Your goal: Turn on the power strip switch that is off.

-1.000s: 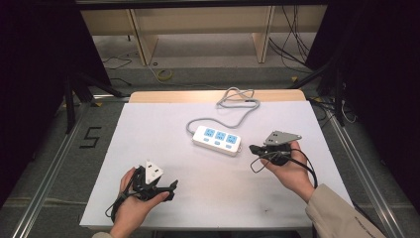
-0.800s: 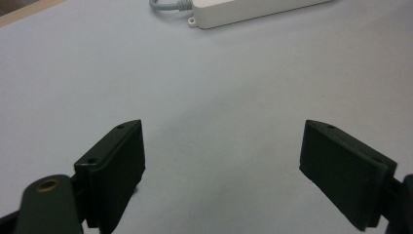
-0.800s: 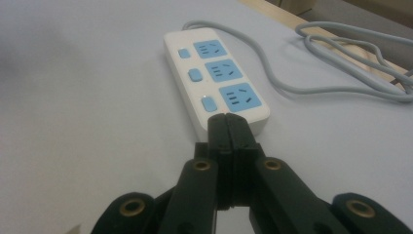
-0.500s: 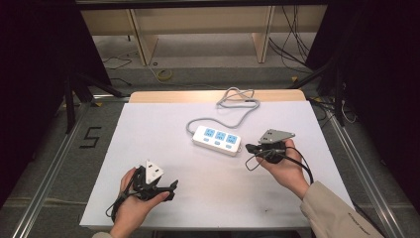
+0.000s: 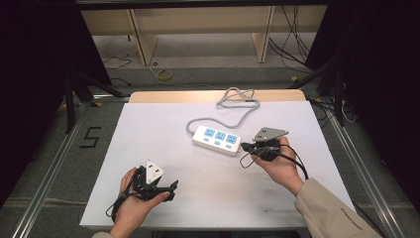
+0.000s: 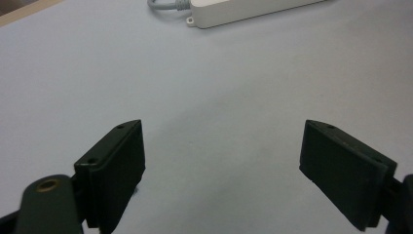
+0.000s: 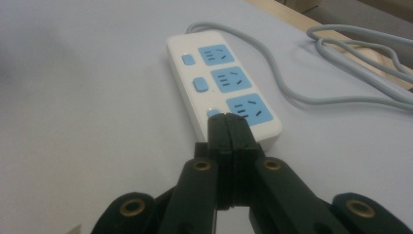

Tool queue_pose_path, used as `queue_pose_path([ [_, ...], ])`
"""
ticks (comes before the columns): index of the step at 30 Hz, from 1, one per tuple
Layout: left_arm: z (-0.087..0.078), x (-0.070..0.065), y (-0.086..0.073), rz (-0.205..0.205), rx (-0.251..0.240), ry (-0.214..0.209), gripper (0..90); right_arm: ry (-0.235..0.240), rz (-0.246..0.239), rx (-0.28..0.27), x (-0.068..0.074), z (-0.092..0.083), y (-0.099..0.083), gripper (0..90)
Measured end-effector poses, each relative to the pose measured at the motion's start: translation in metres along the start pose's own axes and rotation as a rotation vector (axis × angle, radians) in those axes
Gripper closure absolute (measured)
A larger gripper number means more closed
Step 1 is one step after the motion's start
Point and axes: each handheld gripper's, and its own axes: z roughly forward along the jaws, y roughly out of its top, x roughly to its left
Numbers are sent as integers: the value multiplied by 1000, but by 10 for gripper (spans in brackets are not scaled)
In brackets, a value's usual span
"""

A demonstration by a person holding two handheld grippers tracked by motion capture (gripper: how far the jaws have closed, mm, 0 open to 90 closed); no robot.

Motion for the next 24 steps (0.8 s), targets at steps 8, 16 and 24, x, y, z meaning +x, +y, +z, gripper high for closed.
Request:
queue_pose_path([
  [8, 0, 0, 0, -1, 0, 0, 163, 4, -1, 3, 1, 7, 4, 900],
  [16, 0, 0, 0, -1, 0, -1, 163, 6, -5, 9, 2, 13, 9, 900],
  [24, 0, 0, 0, -1, -1, -2, 163, 10, -6, 19, 2, 20, 12, 900],
])
